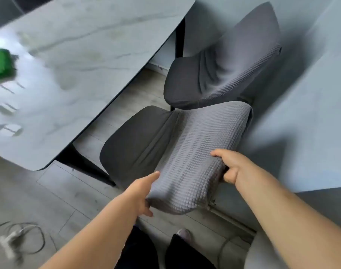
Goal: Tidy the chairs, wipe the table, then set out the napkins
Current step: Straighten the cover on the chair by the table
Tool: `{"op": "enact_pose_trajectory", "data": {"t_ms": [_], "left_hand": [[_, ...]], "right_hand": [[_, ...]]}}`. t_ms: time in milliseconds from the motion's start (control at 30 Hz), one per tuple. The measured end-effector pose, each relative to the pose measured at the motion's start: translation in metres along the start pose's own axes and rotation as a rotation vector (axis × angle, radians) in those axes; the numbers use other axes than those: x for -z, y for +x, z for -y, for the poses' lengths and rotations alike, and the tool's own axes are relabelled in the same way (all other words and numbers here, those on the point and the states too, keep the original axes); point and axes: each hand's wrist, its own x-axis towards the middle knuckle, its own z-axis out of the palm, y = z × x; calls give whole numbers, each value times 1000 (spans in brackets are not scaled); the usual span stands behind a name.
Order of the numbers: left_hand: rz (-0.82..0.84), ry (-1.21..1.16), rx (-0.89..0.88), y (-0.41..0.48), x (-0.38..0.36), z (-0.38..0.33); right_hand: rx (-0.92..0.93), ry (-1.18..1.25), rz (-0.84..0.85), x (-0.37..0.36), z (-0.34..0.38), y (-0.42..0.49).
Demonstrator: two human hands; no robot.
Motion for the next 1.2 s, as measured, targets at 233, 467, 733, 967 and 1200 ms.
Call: {"op": "enact_pose_trajectory", "data": {"t_ms": [233, 467, 733, 967, 1200], "left_hand": [[72, -487, 128, 7, -10, 18], [182, -721, 118, -4, -7, 3], [372, -859, 53, -21, 24, -33], [343, -975, -8, -24, 75, -75], [399, -1035, -27, -21, 115, -115]], "right_hand": [[-97, 60, 2, -16, 16, -3], [-26, 91, 234, -48, 50, -9], [31, -155, 251, -79, 84, -4], [119, -257, 195, -143, 110, -8], [148, -249, 178, -198, 134, -14]]}}
